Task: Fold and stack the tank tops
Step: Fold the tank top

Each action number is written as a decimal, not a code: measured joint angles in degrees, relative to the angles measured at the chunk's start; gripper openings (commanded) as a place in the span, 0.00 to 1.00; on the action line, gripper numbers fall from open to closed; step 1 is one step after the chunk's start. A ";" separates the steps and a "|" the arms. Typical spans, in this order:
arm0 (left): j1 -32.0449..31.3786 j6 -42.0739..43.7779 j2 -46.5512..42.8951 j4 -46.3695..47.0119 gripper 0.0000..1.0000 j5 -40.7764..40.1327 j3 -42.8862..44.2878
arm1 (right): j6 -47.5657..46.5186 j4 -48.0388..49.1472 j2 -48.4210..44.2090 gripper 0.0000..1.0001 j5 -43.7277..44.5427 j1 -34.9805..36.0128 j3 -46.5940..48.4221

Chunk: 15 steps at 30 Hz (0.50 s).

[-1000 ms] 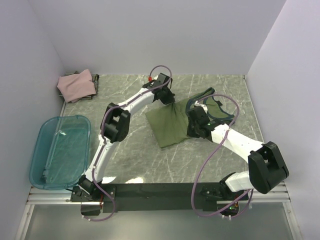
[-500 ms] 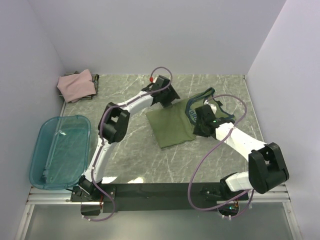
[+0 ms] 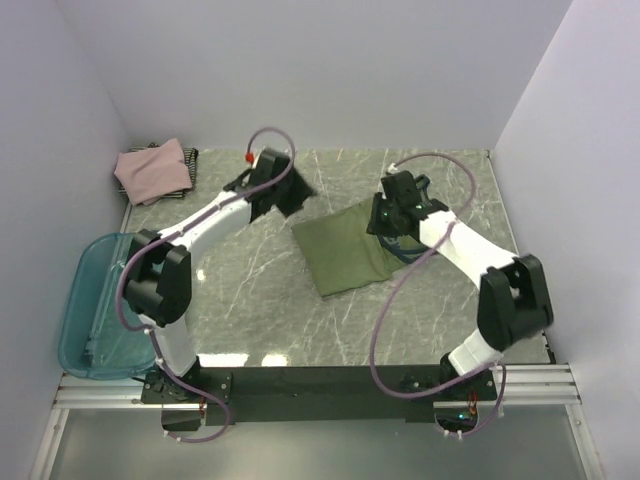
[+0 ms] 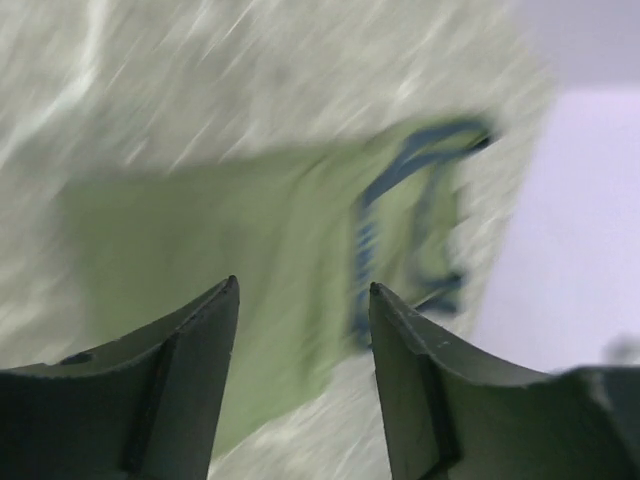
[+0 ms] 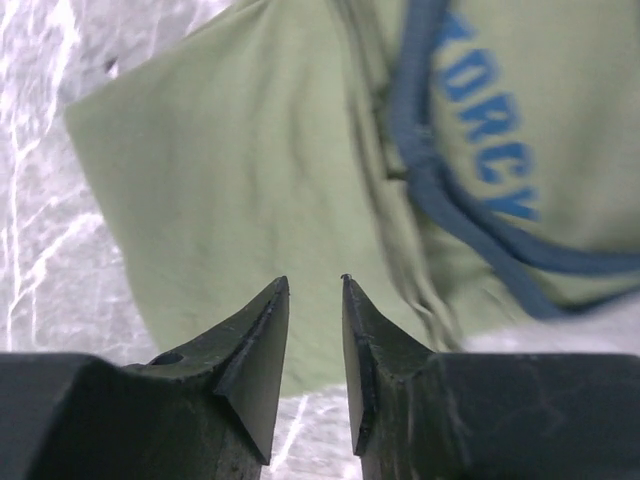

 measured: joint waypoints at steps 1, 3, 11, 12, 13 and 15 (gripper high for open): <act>0.00 0.00 -1.46 0.59 0.58 0.92 -3.98 | -0.31 0.15 1.81 0.34 -1.22 0.20 1.09; 0.15 0.13 -2.67 1.66 0.57 2.89 -11.26 | -0.63 0.61 5.35 0.34 -3.30 0.48 2.71; 1.16 3.78 -2.08 2.45 0.60 9.97 -21.88 | -0.92 0.61 16.70 0.32 -5.09 -0.59 5.20; 1.16 4.35 -2.05 2.97 0.60 10.60 -21.88 | -0.79 0.57 17.35 0.32 -4.90 -1.14 5.20; 1.16 4.66 -2.05 3.41 0.61 11.13 -21.88 | -0.74 0.48 17.90 0.32 -4.61 -1.86 5.20; 1.16 5.01 -1.73 4.07 0.62 11.87 -21.88 | -0.52 0.26 18.47 0.31 -4.11 -3.17 5.20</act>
